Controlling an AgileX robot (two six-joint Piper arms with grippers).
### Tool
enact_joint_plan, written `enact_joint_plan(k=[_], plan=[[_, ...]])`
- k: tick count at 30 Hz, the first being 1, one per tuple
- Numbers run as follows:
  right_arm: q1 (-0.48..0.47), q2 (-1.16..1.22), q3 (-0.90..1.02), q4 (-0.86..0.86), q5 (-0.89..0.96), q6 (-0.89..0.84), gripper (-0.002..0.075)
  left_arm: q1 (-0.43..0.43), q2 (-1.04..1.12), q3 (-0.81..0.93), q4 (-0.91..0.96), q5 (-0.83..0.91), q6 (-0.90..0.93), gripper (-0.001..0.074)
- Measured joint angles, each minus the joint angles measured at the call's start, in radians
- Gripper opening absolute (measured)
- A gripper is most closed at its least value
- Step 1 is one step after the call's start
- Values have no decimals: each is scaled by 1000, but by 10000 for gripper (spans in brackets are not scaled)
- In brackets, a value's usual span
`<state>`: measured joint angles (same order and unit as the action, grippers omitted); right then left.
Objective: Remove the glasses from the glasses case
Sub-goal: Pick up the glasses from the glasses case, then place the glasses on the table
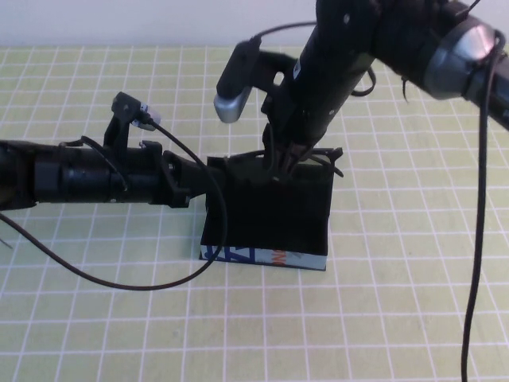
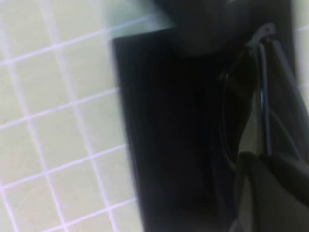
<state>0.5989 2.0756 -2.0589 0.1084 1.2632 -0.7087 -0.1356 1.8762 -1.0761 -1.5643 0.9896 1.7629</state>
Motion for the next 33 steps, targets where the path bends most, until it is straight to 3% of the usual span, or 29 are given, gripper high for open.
enact_joint_plan(k=[9, 21, 33], plan=[[-91, -79, -6, 37, -11, 102, 8, 0, -58, 0, 48, -3, -24, -4], [-389, -83, 87, 125, -106, 437, 8, 0, -58, 0, 60, -16, -30, -4], [-420, -110, 508, 238, -373, 523, 8, 0, -58, 0, 76, -45, -36, -4]])
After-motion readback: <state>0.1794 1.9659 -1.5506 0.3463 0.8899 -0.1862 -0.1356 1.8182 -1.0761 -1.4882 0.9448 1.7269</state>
